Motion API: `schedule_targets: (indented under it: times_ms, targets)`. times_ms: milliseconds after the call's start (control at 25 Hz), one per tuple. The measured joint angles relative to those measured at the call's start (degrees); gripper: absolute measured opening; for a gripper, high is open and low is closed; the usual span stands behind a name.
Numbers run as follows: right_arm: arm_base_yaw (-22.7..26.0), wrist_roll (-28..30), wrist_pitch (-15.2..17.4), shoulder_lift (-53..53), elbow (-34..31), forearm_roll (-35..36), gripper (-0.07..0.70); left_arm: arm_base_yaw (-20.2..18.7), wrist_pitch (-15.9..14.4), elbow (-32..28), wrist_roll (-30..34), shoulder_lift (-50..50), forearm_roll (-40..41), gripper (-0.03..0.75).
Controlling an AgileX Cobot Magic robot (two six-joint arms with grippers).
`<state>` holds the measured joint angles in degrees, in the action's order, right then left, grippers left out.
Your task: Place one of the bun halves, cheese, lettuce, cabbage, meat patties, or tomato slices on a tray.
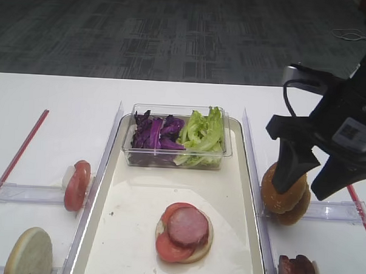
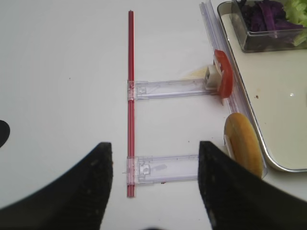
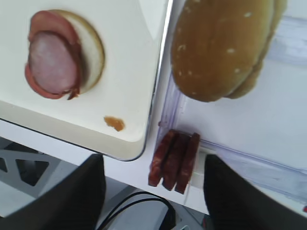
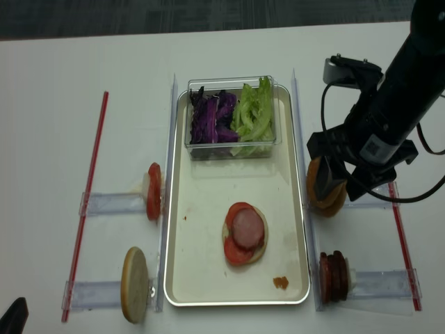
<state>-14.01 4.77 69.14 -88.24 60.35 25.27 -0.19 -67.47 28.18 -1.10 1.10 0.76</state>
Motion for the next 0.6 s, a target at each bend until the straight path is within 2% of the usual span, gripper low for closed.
schedule_targets:
  times_ms: [600]
  targets:
    - [0.23, -5.86, 0.12, 0.00, 0.00, -15.03, 0.454, 0.00, 0.00, 0.00, 0.00, 0.00, 0.00, 0.410]
